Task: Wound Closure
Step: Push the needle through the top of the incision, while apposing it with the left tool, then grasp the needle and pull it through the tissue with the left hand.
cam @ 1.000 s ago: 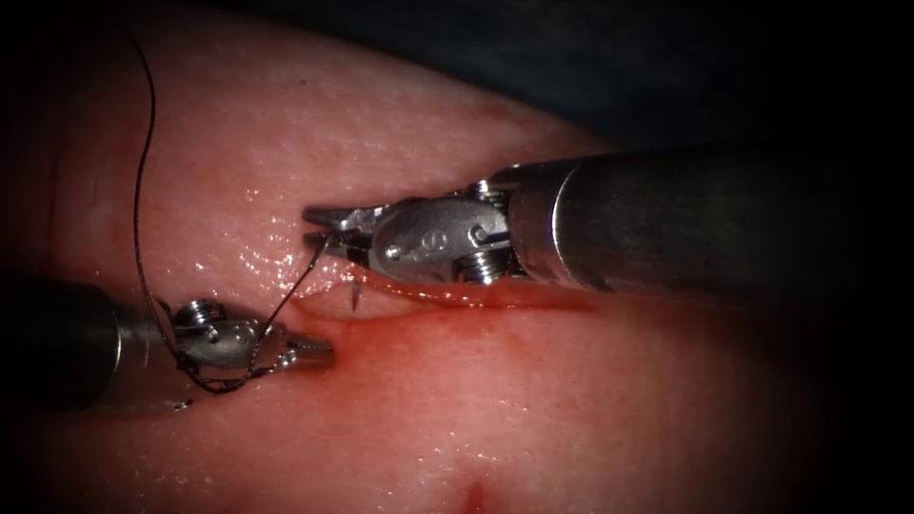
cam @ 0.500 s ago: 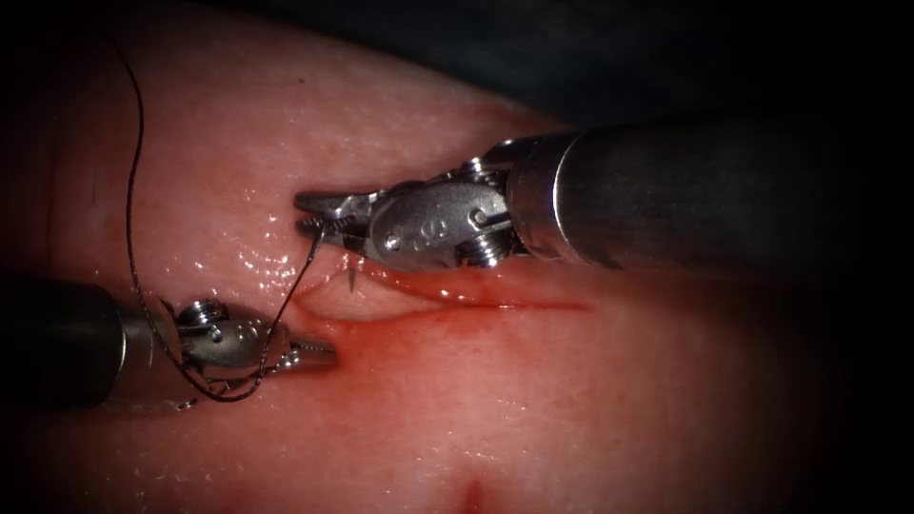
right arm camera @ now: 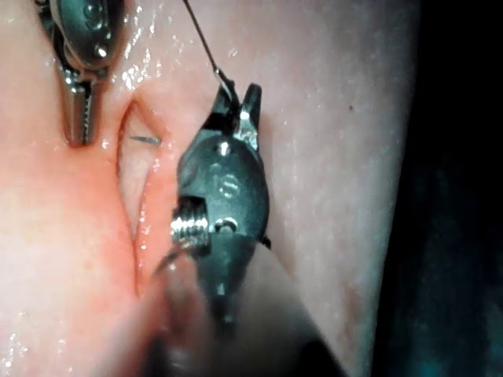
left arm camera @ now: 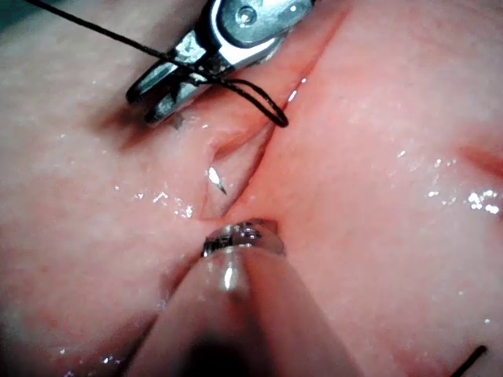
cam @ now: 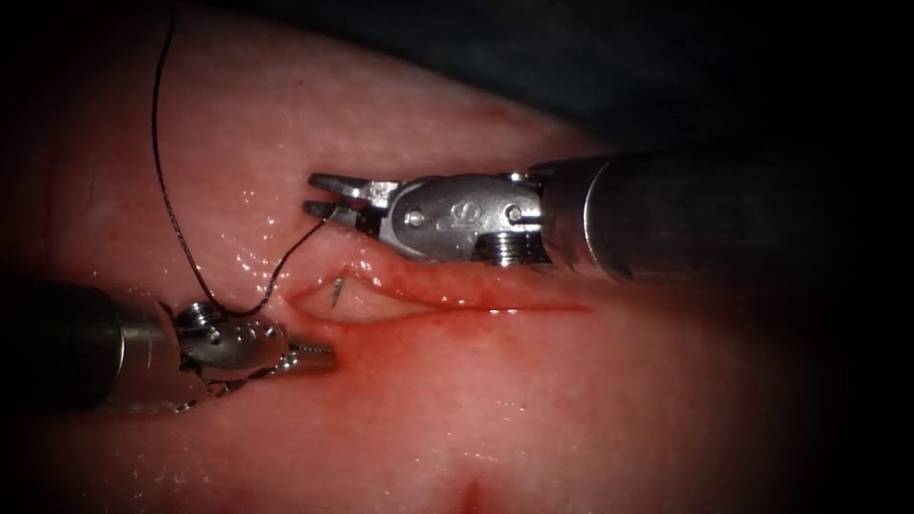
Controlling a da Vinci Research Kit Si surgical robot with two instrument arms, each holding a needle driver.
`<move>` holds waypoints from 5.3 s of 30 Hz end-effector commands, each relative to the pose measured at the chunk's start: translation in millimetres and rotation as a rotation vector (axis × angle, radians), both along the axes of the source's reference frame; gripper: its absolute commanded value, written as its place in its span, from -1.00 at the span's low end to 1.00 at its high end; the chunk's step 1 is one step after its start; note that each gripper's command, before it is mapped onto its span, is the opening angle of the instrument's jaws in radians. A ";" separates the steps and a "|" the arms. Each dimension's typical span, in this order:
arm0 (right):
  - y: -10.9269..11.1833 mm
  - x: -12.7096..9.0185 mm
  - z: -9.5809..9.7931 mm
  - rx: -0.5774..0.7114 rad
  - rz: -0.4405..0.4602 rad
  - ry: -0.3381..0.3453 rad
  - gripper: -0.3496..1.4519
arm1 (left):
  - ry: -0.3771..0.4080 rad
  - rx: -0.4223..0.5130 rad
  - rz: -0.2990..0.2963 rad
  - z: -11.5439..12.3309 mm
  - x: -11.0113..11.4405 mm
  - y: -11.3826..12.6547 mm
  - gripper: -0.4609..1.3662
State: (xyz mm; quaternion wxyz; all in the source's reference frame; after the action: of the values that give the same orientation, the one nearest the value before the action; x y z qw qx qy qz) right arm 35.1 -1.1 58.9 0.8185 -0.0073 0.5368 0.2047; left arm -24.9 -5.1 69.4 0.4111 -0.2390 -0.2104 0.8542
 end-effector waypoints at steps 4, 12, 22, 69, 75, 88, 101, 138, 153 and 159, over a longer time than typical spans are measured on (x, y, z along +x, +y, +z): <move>-0.2 0.0 0.9 0.152 0.040 0.033 -1.00 | 0.000 -0.001 0.001 0.0 0.1 0.0 -0.58; -1.2 0.4 2.6 0.472 0.089 0.084 -1.00 | -0.003 0.003 0.002 0.0 0.6 0.1 -0.55; -3.0 1.2 3.7 0.820 0.117 0.128 -1.00 | -0.007 -0.009 0.025 -0.1 0.8 0.1 -0.56; -2.1 1.4 4.1 0.488 0.118 0.173 0.79 | -0.013 -0.022 0.050 -0.2 1.3 0.1 -0.59; -1.1 1.2 3.0 0.422 0.117 0.163 0.71 | -0.013 -0.022 0.050 -0.2 1.3 0.1 -0.59; -1.5 1.7 3.1 0.403 0.091 0.174 -0.36 | -0.013 -0.022 0.050 -0.2 1.3 0.1 -0.60; -3.3 1.7 2.8 0.760 0.137 0.174 -1.00 | -0.013 -0.022 0.050 -0.3 1.3 0.1 -0.60; -4.0 -1.8 5.5 0.841 0.356 0.318 0.84 | -0.032 -0.078 0.140 -0.1 2.5 0.1 -0.47; -3.6 -4.6 5.8 0.804 0.414 0.343 0.73 | -0.083 -0.355 0.359 -0.1 1.9 0.2 -0.07; -3.7 -4.7 5.9 0.798 0.410 0.342 0.70 | -0.181 -0.507 0.461 -0.9 1.2 0.4 -0.15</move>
State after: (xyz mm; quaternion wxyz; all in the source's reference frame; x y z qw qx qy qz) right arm 30.4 -4.7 64.8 0.5998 0.2337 0.5293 0.5527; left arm -24.0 -4.9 68.4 0.1102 -0.3569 -0.0755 0.9245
